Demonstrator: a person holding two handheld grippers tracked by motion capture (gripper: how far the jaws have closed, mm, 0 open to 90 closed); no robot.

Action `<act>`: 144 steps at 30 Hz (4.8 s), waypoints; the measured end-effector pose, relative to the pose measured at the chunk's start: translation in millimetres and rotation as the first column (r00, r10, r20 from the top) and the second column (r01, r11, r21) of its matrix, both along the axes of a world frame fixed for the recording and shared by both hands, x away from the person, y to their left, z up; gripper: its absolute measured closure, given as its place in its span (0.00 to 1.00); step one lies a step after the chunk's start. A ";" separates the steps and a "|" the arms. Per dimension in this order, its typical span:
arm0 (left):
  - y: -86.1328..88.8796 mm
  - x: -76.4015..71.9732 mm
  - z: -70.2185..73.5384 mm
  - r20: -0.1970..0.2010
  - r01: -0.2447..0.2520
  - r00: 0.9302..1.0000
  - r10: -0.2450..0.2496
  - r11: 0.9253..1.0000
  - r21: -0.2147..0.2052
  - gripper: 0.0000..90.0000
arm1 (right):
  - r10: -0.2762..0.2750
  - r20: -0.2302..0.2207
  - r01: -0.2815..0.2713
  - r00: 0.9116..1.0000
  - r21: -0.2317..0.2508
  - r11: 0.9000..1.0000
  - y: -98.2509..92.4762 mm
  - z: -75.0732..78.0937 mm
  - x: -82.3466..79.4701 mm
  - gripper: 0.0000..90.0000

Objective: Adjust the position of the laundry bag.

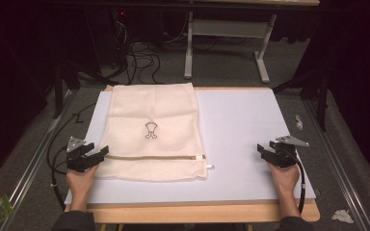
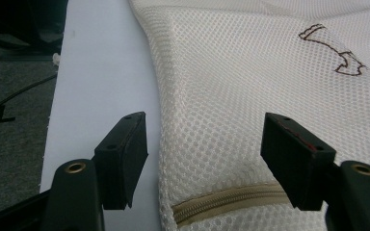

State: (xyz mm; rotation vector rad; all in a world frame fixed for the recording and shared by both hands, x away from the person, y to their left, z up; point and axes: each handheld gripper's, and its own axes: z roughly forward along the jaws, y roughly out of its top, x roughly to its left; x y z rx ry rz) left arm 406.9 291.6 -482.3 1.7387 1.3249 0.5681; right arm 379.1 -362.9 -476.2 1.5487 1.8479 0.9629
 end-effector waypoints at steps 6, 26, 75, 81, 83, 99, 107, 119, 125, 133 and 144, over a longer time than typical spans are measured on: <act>-1.2 -0.3 2.7 -0.002 0.013 1.000 -0.013 1.000 -0.002 0.37 | 0.006 0.004 -0.006 1.000 0.024 1.000 1.7 1.4 -0.6 0.51; -13.0 1.1 21.5 -0.078 0.049 0.996 -0.047 0.999 0.020 0.34 | 0.127 -0.014 -0.125 0.992 0.073 0.989 42.2 15.8 0.8 0.52; -21.0 30.6 15.7 -0.223 0.020 0.975 -0.009 0.999 0.048 0.37 | 0.400 -0.196 -0.385 0.895 0.113 0.916 179.7 17.3 49.4 0.50; -20.1 33.6 15.2 -0.233 0.011 0.973 -0.002 0.999 0.038 0.39 | 0.399 -0.233 -0.380 0.887 0.122 0.917 190.2 10.3 57.2 0.52; -20.0 34.3 14.8 -0.238 0.010 0.971 -0.001 0.999 0.038 0.41 | 0.397 -0.238 -0.377 0.887 0.125 0.918 191.7 8.9 57.9 0.54; -26.3 32.0 19.0 -0.192 0.057 0.981 -0.042 0.995 0.076 0.98 | 0.448 -0.228 -0.438 0.864 0.095 0.894 193.3 9.4 57.8 0.97; -28.9 28.7 27.9 -0.145 0.072 0.987 -0.065 0.996 0.044 1.00 | 0.451 -0.195 -0.444 0.871 0.081 0.892 189.0 14.7 54.5 0.98; -51.2 29.8 34.9 -0.105 0.119 0.988 -0.115 0.992 0.030 1.00 | 0.423 -0.166 -0.418 0.891 0.064 0.906 167.5 22.4 49.3 0.98; -63.4 29.9 35.6 -0.098 0.143 0.985 -0.140 0.989 0.028 1.00 | 0.403 -0.151 -0.398 0.902 0.065 0.915 153.1 25.3 46.2 0.98; -75.1 29.9 35.9 -0.087 0.168 0.982 -0.166 0.986 0.015 1.00 | 0.385 -0.148 -0.380 0.911 0.067 0.923 138.6 24.3 42.3 0.98; -96.3 30.3 40.9 -0.066 0.207 0.976 -0.206 0.978 0.011 1.00 | 0.355 -0.136 -0.350 0.925 0.060 0.935 116.9 27.8 33.4 0.98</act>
